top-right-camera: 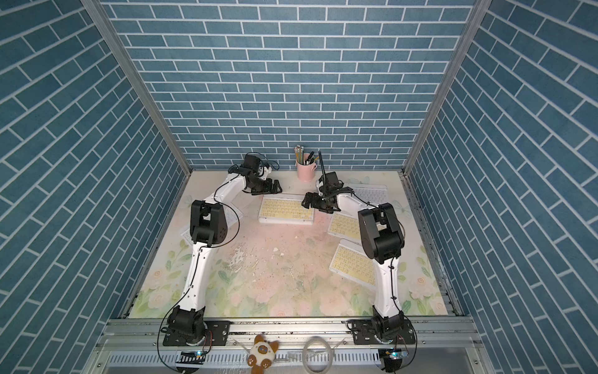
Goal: Stack the numeric keypads
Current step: Adjust the numeric keypad.
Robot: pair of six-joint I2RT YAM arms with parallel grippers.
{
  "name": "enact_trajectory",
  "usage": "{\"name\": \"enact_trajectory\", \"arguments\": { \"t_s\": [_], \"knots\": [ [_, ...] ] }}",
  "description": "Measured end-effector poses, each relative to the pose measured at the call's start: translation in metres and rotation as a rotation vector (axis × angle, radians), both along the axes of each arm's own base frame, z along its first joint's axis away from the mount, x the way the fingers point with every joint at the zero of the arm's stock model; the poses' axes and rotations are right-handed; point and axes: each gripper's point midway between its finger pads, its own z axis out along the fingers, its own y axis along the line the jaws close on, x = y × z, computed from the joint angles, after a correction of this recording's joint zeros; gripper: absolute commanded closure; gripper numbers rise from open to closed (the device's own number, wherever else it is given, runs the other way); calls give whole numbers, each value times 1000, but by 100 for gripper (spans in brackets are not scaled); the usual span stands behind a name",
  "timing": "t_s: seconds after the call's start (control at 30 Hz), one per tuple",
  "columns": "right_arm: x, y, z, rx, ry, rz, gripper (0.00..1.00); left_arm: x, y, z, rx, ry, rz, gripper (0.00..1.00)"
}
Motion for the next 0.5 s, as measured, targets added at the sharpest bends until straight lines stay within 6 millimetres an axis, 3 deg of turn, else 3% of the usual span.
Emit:
{"name": "enact_trajectory", "arguments": {
  "t_s": [0.5],
  "knots": [
    [4, 2, -5, 7, 13, -12, 5, -2, 4, -3, 24, -2, -4, 0]
  ]
}}
